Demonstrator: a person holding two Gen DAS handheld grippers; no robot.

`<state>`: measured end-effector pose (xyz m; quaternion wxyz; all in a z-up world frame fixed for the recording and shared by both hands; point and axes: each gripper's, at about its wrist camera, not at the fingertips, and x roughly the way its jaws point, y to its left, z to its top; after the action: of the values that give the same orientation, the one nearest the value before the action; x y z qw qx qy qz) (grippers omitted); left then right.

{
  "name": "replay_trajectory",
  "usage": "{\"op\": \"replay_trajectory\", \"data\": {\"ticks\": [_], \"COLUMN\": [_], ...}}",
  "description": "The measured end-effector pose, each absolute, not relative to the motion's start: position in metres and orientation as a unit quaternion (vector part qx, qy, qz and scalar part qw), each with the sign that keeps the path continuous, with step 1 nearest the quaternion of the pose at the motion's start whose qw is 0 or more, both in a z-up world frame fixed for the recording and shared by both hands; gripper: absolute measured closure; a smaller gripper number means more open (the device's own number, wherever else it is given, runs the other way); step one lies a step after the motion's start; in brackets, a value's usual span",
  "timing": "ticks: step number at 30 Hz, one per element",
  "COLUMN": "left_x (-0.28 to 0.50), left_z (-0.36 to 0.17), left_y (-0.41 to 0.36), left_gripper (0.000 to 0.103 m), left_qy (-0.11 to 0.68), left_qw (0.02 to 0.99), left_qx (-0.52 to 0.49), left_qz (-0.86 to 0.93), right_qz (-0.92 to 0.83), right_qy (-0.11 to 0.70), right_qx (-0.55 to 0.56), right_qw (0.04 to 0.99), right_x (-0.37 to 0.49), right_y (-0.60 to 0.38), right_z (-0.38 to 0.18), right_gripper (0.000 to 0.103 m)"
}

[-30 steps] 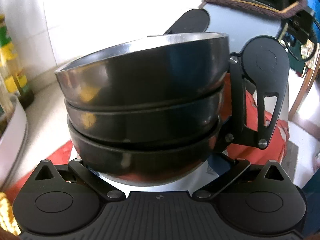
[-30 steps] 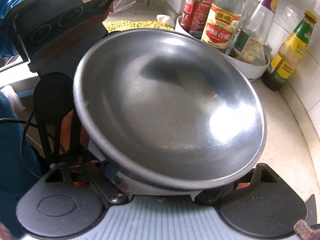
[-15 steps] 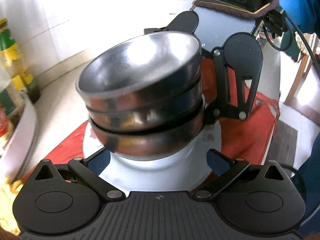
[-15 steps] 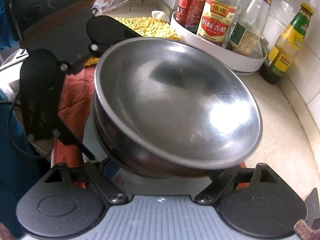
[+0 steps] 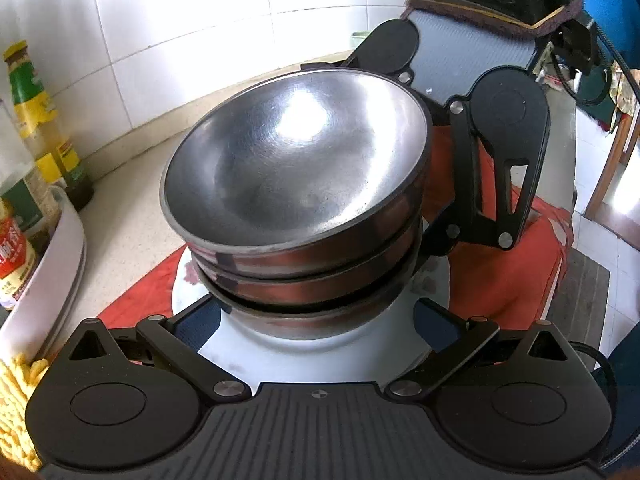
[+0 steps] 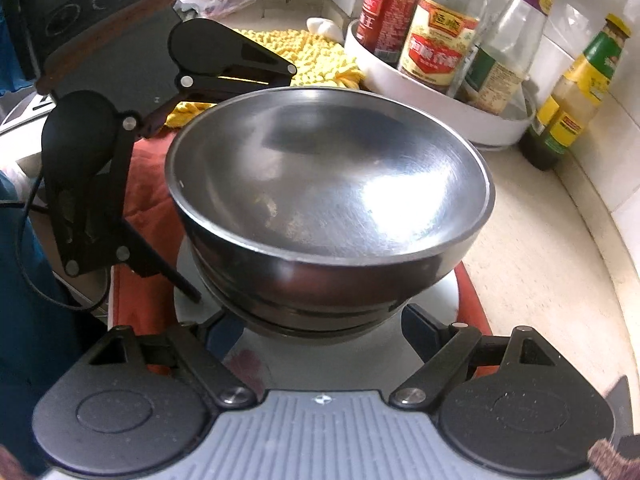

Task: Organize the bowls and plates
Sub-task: 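Lower the bowl stack onto the white plates and open both tools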

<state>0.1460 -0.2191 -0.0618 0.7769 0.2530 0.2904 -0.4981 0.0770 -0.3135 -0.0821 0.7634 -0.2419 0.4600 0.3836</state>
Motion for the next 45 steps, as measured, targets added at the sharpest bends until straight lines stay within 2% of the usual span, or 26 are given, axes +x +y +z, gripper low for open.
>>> {"op": "replay_trajectory", "data": {"ticks": [10, 18, 29, 38, 45], "left_x": [0.140, 0.121, 0.086, 0.075, 0.071], "left_z": [-0.071, -0.056, -0.031, -0.020, -0.012], "left_y": [-0.215, -0.195, -0.182, -0.174, -0.167], "left_gripper": [0.000, 0.000, 0.000, 0.000, 0.000], "left_qy": [0.311, 0.320, 0.299, 0.306, 0.325], "left_qw": [0.790, 0.824, 0.872, 0.884, 0.891], "left_qx": [0.251, 0.214, 0.207, 0.172, 0.108], "left_qz": [-0.464, -0.416, -0.329, -0.308, -0.299], "right_qz": [0.312, 0.235, 0.116, 0.046, -0.016], "right_qy": [0.461, 0.471, 0.437, 0.407, 0.405], "right_qx": [-0.203, -0.133, -0.034, 0.020, 0.071], "right_qw": [0.806, 0.840, 0.891, 0.912, 0.912], "right_x": [0.044, 0.003, -0.042, -0.062, -0.073], "right_y": [-0.332, -0.345, -0.323, -0.310, -0.306], "right_z": [-0.066, -0.056, -0.032, -0.017, -0.012], "right_gripper": [0.018, 0.017, 0.007, 0.003, 0.003]}}
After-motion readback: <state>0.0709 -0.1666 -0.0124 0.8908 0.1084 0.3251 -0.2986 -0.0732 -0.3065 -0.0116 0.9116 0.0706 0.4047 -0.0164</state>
